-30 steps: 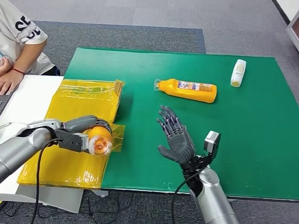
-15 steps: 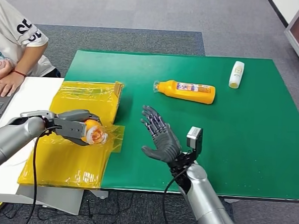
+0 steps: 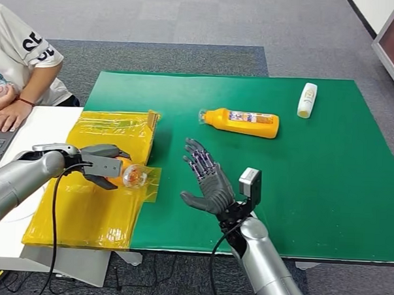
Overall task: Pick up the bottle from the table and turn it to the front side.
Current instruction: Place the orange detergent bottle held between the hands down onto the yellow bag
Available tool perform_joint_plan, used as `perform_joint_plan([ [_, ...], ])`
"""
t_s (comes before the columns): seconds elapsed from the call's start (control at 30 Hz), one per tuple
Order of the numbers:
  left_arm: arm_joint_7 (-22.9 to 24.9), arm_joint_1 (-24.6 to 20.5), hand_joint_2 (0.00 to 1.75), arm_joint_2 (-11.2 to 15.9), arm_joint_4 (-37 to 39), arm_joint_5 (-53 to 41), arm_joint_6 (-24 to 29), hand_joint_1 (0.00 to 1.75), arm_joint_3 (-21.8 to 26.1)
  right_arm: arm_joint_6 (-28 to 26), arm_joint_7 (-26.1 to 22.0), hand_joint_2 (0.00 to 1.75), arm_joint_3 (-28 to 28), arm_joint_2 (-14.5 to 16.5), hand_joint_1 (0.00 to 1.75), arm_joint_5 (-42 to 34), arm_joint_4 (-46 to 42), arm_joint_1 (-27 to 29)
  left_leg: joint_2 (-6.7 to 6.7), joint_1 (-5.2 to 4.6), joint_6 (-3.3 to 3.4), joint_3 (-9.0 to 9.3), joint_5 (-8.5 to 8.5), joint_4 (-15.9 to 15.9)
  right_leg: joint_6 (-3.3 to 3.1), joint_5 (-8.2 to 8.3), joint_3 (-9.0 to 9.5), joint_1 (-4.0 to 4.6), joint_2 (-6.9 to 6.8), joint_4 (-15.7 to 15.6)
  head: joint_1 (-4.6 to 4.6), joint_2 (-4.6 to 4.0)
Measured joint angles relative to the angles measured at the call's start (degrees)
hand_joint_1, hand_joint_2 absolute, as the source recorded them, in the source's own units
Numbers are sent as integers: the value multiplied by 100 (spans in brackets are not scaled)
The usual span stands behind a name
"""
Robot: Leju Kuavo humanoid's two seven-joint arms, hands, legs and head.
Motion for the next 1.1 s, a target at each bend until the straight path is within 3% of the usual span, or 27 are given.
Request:
perform_joint_plan([
  [0.27,195,-98,175,-241,347,-13,-31,175,-28,-40,34,175,-25,0,0,88,-578,346,5,1,-17,26,12,-28,-22,-1,2,0,13,0,-1,0],
  [0.3,241,-105,175,-297,402,-17,-20,148,-29,-57,50,175,-25,0,0,110,-653,395,5,1,-18,27,12,-31,-23,-1,2,0,13,0,0,0],
  [0.4,348,-109,175,-467,560,-51,78,17,-29,-111,93,175,-26,-1,0,153,-820,521,5,1,-19,29,12,-33,-25,-3,2,0,12,0,0,0],
  [0.43,380,-99,175,-525,613,-67,135,0,-29,-133,107,175,-27,-2,0,161,-857,558,5,1,-19,29,12,-33,-25,-3,2,0,12,0,1,0],
  [0.63,558,153,175,-795,912,-136,361,0,-74,-220,155,175,-40,-24,0,224,-975,703,7,1,-47,-9,58,-31,-24,8,-47,0,19,0,2,0],
  [0.87,530,193,175,-936,1068,-150,499,0,-79,-237,182,175,-56,-40,0,265,-1041,774,-2,-6,-25,-31,45,-30,1,-14,-52,-8,5,-4,1,0],
  [1.0,379,252,0,-968,1075,-231,724,0,-75,-270,211,175,-58,-69,0,348,-1062,804,-1,-9,-22,-33,38,-30,4,-19,-52,-11,5,-6,2,0],
  [1.1,255,344,0,-982,1072,-301,1023,0,-32,-326,198,175,-62,-96,0,407,-1060,842,-1,-10,-18,-33,34,-30,6,-21,-52,-13,6,-7,1,0],
])
